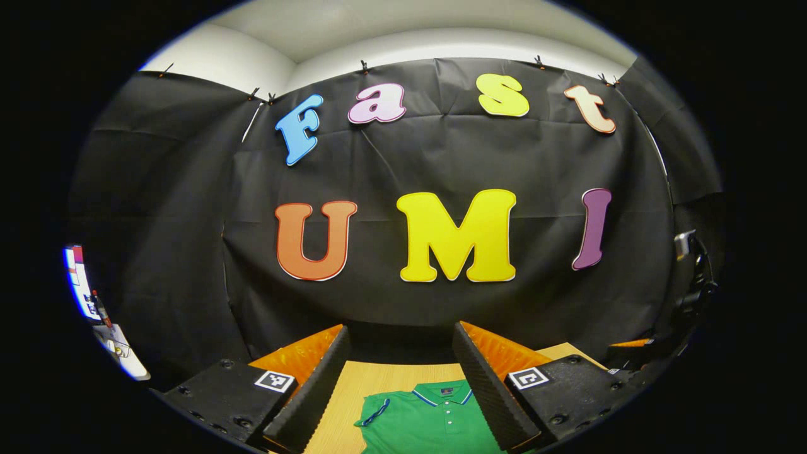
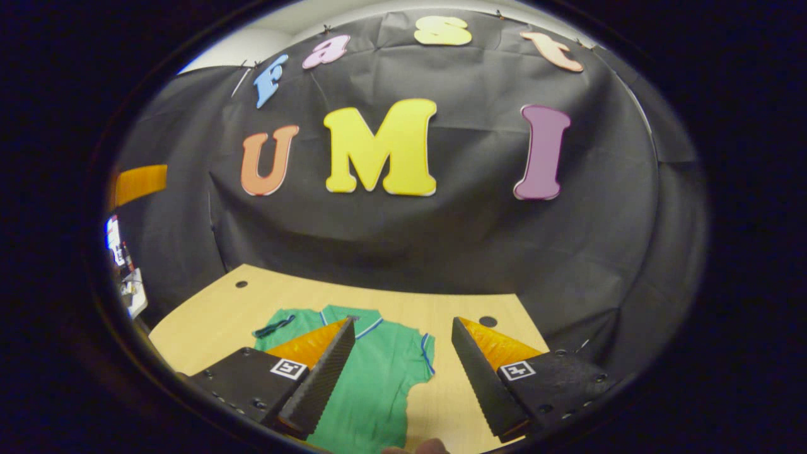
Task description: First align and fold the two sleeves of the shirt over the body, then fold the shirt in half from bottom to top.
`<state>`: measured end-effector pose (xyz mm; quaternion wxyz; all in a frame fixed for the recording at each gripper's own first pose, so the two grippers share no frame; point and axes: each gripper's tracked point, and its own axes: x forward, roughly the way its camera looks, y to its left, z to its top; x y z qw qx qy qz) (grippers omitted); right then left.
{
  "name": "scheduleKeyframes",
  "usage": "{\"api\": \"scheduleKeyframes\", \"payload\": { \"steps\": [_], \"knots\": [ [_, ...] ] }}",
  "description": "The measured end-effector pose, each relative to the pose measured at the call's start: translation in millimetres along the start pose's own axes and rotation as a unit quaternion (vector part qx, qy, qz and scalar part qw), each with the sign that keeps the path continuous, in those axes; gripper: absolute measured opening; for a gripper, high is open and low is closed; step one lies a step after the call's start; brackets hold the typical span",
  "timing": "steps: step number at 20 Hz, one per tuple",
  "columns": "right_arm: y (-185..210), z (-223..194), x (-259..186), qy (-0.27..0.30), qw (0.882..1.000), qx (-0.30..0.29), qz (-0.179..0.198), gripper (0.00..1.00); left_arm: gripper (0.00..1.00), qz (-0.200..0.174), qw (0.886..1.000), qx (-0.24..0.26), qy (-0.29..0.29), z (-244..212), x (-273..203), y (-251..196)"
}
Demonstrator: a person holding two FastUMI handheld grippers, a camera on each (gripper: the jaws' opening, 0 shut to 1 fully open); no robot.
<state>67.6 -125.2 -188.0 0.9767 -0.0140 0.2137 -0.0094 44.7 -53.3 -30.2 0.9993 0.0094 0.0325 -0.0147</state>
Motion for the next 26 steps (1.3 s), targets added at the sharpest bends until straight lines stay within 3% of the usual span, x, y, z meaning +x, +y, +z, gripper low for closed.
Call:
{"api": "scheduleKeyframes", "payload": {
  "steps": [10,20,21,22,23,26],
  "knots": [
    [-31,-81,102,0.096,0.995,-0.015,0.013,0.95,1.0,0.037,0.999,-0.008,0.028,-11,7,17],
    [-58,-177,185,0.205,0.978,-0.018,0.011,0.95,1.0,0.06,0.997,0.009,0.048,-22,17,25],
    [-57,-183,190,0.213,0.977,-0.012,0.014,0.89,1.0,0.061,0.997,0.01,0.051,-22,19,25],
    [-56,-190,195,0.222,0.975,-0.005,0.017,0.75,1.0,0.064,0.996,0.011,0.053,-24,19,26],
    [-53,-197,199,0.233,0.972,-0.001,0.022,0.72,1.0,0.065,0.996,0.012,0.055,-25,19,26],
    [-50,-200,198,0.247,0.968,0.017,0.024,0.45,1.0,0.065,0.996,0.016,0.059,-27,21,27]
  ]
}}
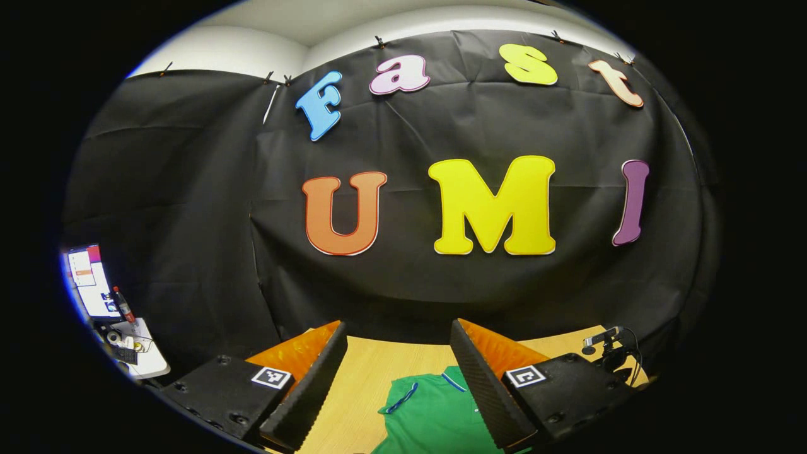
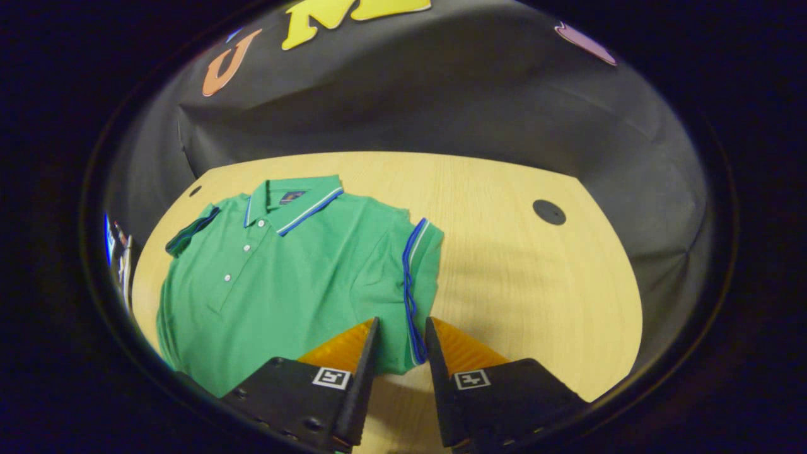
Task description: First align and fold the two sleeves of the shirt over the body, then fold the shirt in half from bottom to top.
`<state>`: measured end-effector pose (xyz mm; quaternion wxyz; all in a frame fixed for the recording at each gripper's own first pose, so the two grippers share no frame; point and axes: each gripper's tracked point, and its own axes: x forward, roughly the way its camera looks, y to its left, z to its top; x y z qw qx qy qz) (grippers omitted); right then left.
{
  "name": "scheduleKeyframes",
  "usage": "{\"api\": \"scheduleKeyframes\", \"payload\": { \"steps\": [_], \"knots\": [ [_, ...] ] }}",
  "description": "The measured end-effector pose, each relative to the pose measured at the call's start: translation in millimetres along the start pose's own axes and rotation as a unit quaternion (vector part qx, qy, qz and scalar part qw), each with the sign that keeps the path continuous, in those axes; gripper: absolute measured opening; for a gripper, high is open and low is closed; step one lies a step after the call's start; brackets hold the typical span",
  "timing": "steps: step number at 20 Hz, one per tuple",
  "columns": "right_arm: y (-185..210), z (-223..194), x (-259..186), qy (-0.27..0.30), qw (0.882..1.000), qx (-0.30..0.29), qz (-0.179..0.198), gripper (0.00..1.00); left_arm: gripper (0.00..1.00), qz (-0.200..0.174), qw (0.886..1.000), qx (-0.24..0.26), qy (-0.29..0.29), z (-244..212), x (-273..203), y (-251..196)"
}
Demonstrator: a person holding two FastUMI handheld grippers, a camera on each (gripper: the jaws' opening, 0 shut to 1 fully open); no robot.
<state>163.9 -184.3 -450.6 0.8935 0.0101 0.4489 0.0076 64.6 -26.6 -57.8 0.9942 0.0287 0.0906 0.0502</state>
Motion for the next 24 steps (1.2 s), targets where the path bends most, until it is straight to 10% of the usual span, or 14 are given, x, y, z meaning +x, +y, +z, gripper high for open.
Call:
{"api": "scheduleKeyframes", "payload": {
  "steps": [2,5,15,24],
  "knots": [
    [-6,1,5,0.003,1.0,0.015,-0.011,0.13,1.0,-0.001,1.0,-0.001,0.002,-1,2,1],
    [-4,4,3,0.0,1.0,0.03,-0.009,0.0,1.0,-0.003,1.0,0.0,0.003,-2,3,-2],
    [74,77,-61,-0.076,0.997,0.02,0.029,0.0,1.0,0.004,1.0,-0.019,0.01,-10,-6,11],
    [170,76,-34,-0.053,0.997,0.004,0.06,0.0,1.0,0.039,0.999,-0.012,0.004,-9,-24,51]
  ]
}}
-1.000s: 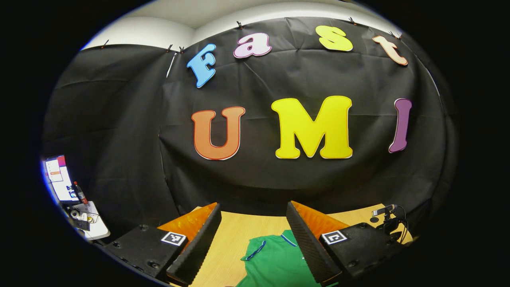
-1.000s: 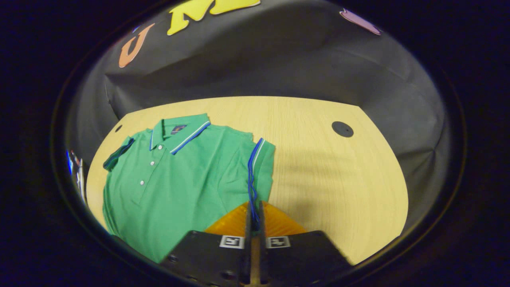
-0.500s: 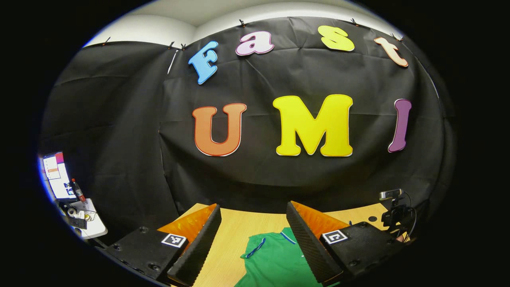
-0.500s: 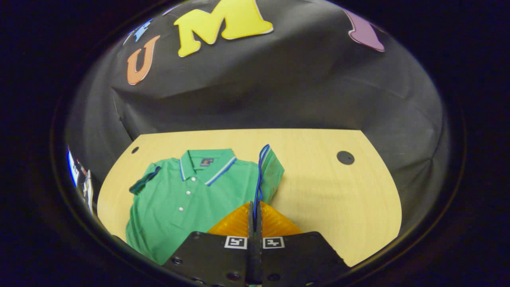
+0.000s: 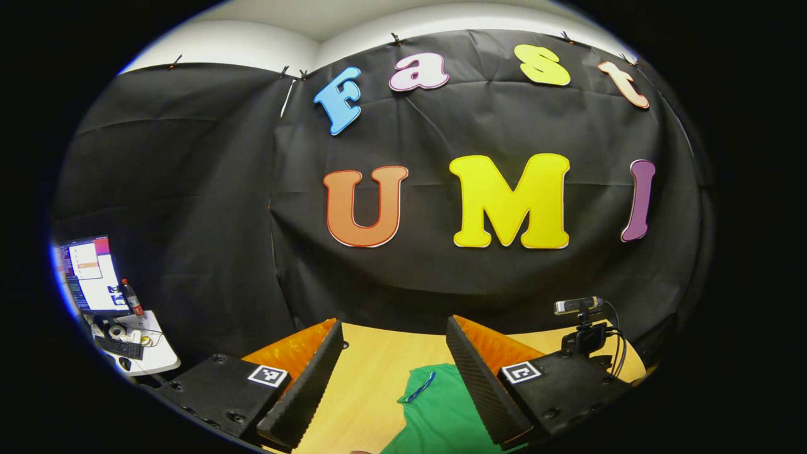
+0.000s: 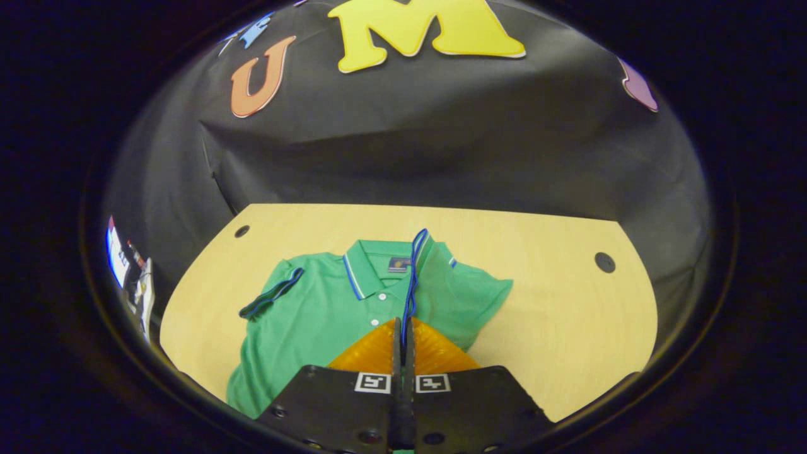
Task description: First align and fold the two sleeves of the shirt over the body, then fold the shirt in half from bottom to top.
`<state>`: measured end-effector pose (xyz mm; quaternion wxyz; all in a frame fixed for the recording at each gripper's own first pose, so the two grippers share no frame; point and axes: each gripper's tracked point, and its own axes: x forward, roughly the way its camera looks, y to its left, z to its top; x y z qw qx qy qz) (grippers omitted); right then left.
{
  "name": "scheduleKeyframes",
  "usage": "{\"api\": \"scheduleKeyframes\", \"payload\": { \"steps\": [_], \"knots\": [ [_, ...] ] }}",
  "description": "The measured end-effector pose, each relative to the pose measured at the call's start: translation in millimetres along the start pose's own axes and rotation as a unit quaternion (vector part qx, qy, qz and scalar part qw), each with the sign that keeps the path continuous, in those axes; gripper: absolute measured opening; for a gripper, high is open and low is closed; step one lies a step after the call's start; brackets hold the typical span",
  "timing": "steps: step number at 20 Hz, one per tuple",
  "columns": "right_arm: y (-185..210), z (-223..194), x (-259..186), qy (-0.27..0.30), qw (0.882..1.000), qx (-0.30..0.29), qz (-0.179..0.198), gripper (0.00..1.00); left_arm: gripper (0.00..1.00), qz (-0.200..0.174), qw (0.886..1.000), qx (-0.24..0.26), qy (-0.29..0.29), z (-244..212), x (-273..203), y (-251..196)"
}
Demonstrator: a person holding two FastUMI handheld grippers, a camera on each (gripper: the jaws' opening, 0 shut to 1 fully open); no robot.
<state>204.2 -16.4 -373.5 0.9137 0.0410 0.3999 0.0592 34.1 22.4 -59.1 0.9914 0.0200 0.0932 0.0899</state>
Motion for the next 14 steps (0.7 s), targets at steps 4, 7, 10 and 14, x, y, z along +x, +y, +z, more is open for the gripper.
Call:
{"api": "scheduleKeyframes", "payload": {
  "steps": [4,7,10,14],
  "knots": [
    [25,12,-19,-0.026,0.999,0.008,0.026,0.47,1.0,-0.001,1.0,-0.01,0.0,-1,1,6],
    [25,29,-46,-0.072,0.997,-0.001,0.023,0.97,1.0,-0.02,1.0,-0.017,0.004,-10,8,2],
    [22,31,-85,-0.089,0.996,-0.008,0.019,0.96,1.0,-0.06,0.998,-0.02,0.013,-26,22,-8],
    [16,36,-145,-0.126,0.991,-0.032,0.012,0.96,1.0,-0.134,0.989,0.005,0.063,-83,48,-28]
  ]
}}
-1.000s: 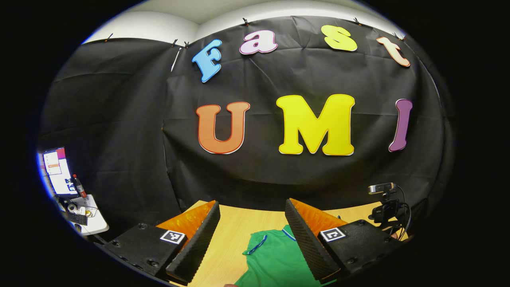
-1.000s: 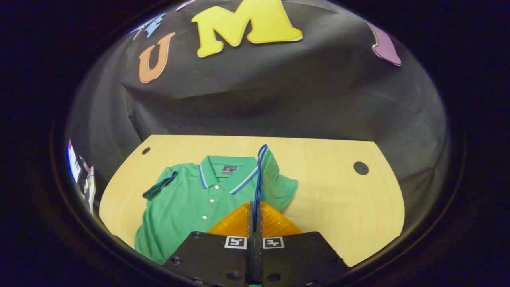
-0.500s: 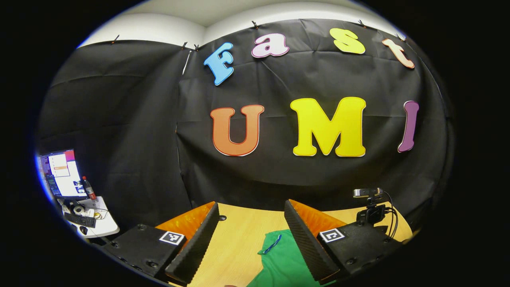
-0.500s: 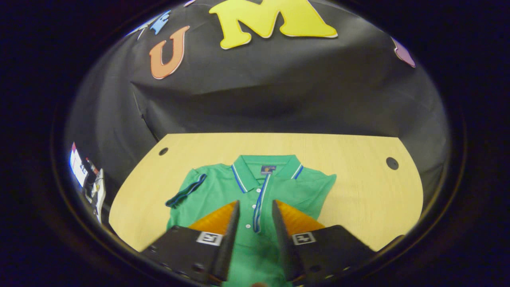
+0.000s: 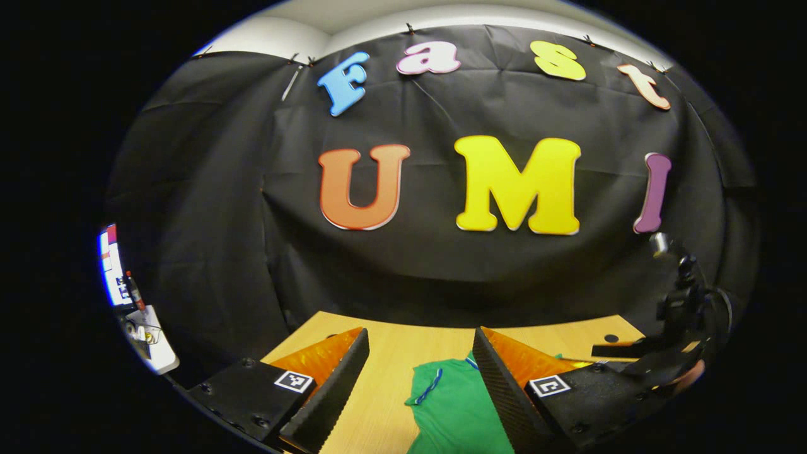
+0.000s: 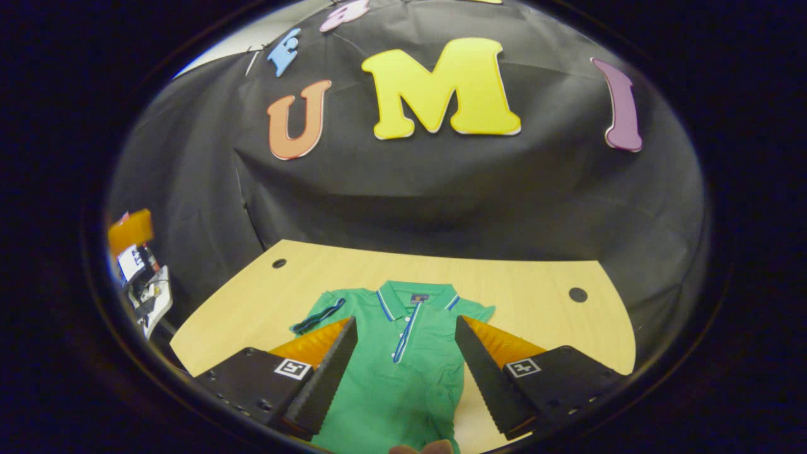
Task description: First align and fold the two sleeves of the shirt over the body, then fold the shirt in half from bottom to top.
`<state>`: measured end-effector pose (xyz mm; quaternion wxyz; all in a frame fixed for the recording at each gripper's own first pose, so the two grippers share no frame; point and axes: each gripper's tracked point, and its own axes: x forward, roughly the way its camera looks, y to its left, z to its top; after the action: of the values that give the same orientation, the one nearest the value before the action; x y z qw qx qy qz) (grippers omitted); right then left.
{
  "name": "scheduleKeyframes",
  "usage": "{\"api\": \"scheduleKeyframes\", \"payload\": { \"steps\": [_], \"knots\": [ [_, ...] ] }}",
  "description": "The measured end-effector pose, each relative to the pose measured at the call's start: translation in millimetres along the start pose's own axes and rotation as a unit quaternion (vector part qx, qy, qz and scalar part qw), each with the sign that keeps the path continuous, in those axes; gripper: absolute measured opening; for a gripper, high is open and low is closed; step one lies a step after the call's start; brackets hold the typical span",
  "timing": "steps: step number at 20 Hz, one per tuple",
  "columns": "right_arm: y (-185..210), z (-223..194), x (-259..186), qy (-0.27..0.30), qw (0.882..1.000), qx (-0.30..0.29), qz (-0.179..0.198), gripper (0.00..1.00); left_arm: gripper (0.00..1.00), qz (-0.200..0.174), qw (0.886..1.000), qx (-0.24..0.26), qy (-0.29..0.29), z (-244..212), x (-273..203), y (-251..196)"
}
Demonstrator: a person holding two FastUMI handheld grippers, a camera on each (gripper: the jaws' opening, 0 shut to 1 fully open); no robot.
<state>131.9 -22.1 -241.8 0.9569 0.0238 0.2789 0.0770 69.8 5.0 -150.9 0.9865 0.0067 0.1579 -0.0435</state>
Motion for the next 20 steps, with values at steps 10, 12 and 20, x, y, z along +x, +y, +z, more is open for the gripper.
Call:
{"api": "scheduleKeyframes", "payload": {
  "steps": [10,12,20],
  "knots": [
    [-21,32,-103,-0.055,0.997,0.003,-0.046,0.96,1.0,-0.045,0.989,0.015,0.138,-129,88,5],
    [-27,32,-110,-0.051,0.997,0.002,-0.054,0.95,1.0,-0.04,0.984,0.026,0.171,-154,106,15],
    [-48,3,-114,-0.01,0.996,0.018,-0.086,0.96,1.0,-0.057,0.966,0.042,0.25,-223,150,32]
  ]
}}
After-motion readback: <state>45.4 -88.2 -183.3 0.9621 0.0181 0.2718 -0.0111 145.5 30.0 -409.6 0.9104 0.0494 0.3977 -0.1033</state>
